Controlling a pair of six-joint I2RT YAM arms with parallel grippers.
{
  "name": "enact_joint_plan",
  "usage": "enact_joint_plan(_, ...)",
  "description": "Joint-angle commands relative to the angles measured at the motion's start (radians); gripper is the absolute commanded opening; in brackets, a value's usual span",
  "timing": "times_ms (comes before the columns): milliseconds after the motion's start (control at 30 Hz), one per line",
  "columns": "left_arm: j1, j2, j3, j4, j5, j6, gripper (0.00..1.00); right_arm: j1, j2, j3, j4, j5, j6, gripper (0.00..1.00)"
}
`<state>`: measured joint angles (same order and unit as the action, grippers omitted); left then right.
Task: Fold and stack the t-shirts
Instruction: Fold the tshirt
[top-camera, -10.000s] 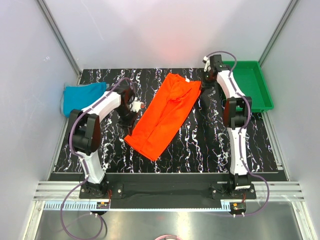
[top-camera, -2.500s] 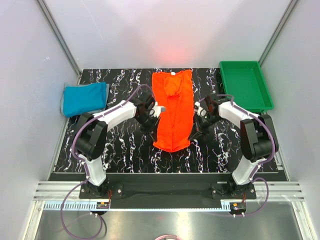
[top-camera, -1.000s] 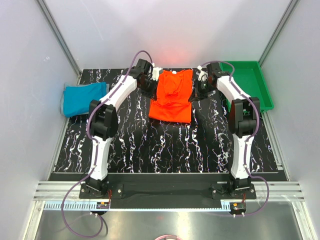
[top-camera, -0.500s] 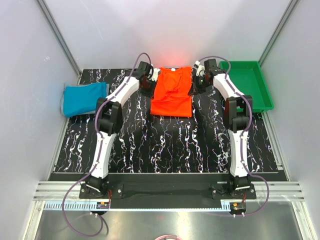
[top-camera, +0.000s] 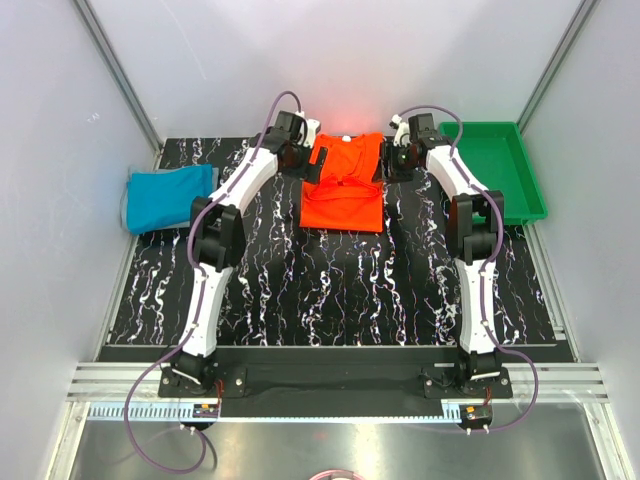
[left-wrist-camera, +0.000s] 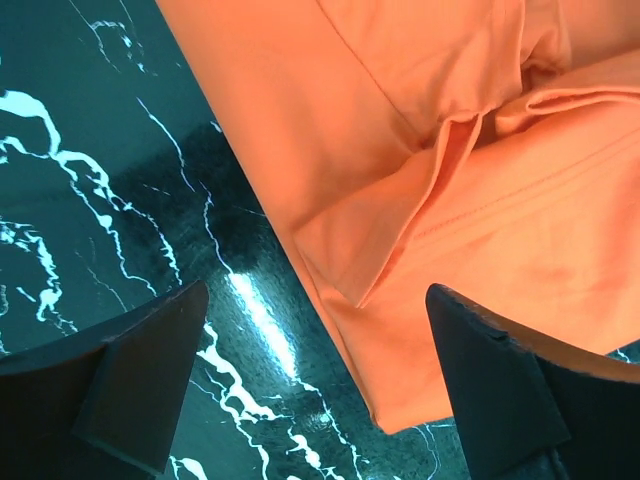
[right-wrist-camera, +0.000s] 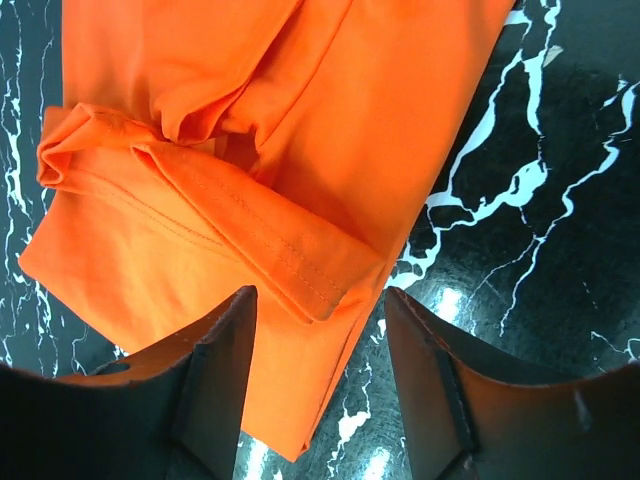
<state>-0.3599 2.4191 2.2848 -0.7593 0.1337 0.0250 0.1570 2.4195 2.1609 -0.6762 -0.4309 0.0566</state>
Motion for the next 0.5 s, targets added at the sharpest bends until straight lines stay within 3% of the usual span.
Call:
enact_joint_plan(0, -0.019, -0.083, 0.041, 0.023, -0.035, 0.012, 0.98, 0.004, -0.074, 0.034, 0.029, 0.038, -0.004, 0.62)
enact_joint_plan(100, -0.043, -0.175, -0.040, 0.002, -0.002, 0.000, 0.97, 0.003, -0.152, -0.025, 0.049, 0.026, 0.003, 0.62)
enact_joint_plan(167, -0.069, -0.242, -0.122, -0.006, 0.023, -0.017, 0.90, 0.004, -0.178, -0.058, 0.049, -0.034, 0.012, 0.60)
enact_joint_plan(200, -0.079, -0.259, -0.148, -0.009, 0.036, -0.023, 0.78, 0.004, -0.195, -0.068, 0.049, -0.057, 0.021, 0.60)
enact_joint_plan(267, -0.100, -0.288, -0.206, -0.023, 0.102, -0.022, 0.63, 0.004, -0.206, -0.091, 0.053, -0.118, 0.055, 0.59)
enact_joint_plan(300, -0.106, -0.293, -0.220, -0.031, 0.115, -0.022, 0.48, 0.003, -0.207, -0.096, 0.056, -0.138, 0.071, 0.59)
enact_joint_plan(467, -0.126, -0.273, -0.294, -0.040, 0.210, -0.022, 0.24, 0.006, -0.165, -0.105, 0.063, -0.245, 0.124, 0.57)
